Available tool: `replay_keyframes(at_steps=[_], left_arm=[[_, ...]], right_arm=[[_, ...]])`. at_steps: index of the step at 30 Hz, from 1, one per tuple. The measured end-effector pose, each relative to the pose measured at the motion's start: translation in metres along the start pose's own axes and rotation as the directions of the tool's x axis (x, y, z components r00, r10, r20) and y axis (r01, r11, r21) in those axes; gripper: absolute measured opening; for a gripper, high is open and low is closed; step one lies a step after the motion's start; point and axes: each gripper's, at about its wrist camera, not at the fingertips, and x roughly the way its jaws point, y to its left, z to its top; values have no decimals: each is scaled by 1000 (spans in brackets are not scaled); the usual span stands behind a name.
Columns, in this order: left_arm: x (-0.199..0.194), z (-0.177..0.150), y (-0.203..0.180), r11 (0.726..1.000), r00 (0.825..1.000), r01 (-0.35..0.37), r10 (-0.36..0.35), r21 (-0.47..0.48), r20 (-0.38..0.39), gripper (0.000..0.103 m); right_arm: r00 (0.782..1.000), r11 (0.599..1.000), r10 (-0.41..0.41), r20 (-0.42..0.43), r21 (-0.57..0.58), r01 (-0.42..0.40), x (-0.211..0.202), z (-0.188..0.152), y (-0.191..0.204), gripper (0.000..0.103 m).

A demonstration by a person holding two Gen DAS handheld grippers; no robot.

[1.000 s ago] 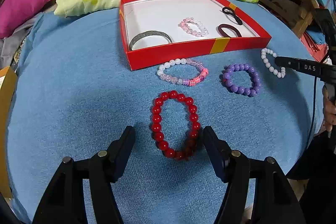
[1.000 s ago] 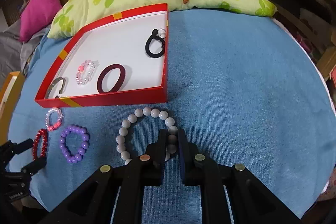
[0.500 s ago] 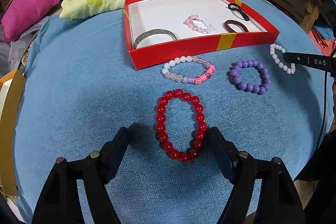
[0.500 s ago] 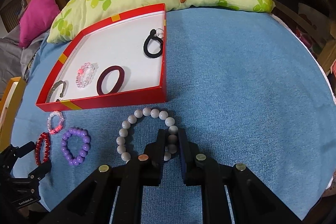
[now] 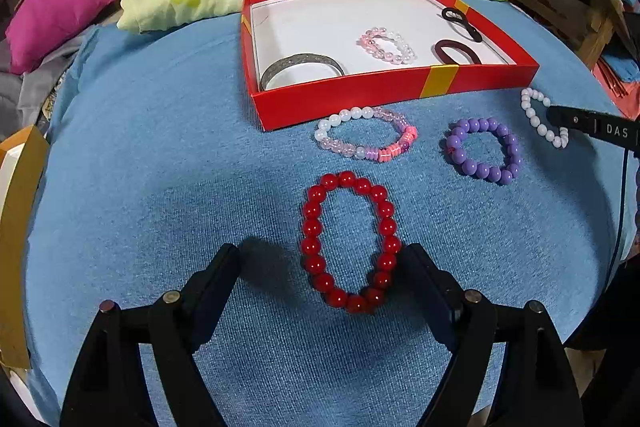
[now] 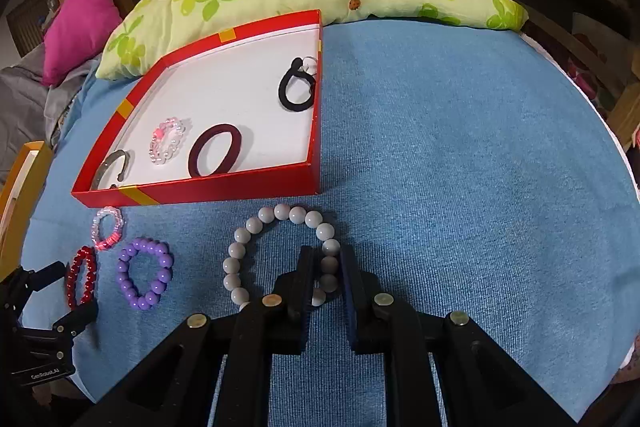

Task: Organize jewelry

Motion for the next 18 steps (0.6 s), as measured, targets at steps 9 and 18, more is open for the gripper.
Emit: replay_keyframes(at_steps=[9,18], left_arm=[[0,1,0,1000,1000,7,-7,-11,7,84],[0,-3,0,999,999,4,-2,-43,33,90]], right_arm=[[1000,1000,4,-3,21,-4,0,1,-1,16],[999,997,46,-9,59,-45,0,1,-8,16]])
